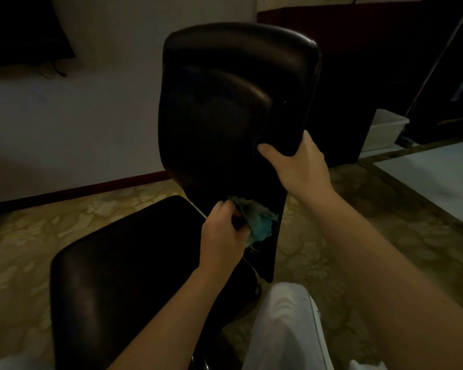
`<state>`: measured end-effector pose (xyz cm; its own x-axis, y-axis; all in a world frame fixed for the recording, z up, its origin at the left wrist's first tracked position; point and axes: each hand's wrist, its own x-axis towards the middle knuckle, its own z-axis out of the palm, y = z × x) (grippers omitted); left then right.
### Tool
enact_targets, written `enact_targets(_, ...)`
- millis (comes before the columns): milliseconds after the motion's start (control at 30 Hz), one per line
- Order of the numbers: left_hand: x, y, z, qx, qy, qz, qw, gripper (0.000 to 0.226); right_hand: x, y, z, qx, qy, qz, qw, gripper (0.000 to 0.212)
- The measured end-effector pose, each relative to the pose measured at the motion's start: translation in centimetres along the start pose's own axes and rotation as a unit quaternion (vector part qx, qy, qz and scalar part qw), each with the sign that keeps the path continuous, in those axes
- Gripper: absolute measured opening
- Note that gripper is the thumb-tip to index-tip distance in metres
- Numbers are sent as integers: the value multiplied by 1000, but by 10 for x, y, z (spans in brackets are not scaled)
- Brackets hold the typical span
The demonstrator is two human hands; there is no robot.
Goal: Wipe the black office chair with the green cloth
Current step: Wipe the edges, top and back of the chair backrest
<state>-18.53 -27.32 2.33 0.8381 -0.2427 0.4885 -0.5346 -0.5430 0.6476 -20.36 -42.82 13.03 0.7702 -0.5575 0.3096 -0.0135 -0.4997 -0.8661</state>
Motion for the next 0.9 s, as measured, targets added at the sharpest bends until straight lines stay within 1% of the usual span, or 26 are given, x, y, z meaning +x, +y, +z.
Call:
enact_targets(67, -12, -10, 5, 16, -15, -31, 999, 17, 0, -1, 0, 0, 0, -3, 1000, 50)
enact_targets(133, -13, -11, 5, 17, -14, -26, 999, 19, 0, -1, 0, -2, -1, -5, 1000, 52)
enact_targets(233, -1, 3, -5, -15, 12, 10, 1000, 26, 0, -3, 0, -1, 6, -3, 1000, 53)
enact_targets(367, 30, 34, -22, -82, 81, 65, 991, 24, -3, -2, 2, -4, 19, -8, 1000, 45)
enact_targets(467, 37, 38, -21, -77, 76, 82, 991, 27, -3, -1, 3, -1, 29, -7, 1000, 44)
enact_targets(567, 15, 15, -4, -28, 49, 60, 997, 21, -4, 0, 2, -1, 24, -7, 1000, 44)
enact_targets(667, -17, -18, 14, 27, -3, -7, 1000, 18, -5, -1, 2, 9, 16, -9, 1000, 46)
enact_targets(733, -30, -31, 20, 34, -25, -13, 999, 18, -6, -1, 2, 16, 17, -9, 1000, 47)
enact_targets(800, -30, -30, 19, 33, -24, -15, 999, 19, -5, -1, 2, 23, 17, -6, 1000, 46)
enact_targets(900, -16, -9, 8, -2, 17, -18, 1000, 24, -5, -1, 2, 16, 19, -11, 1000, 46)
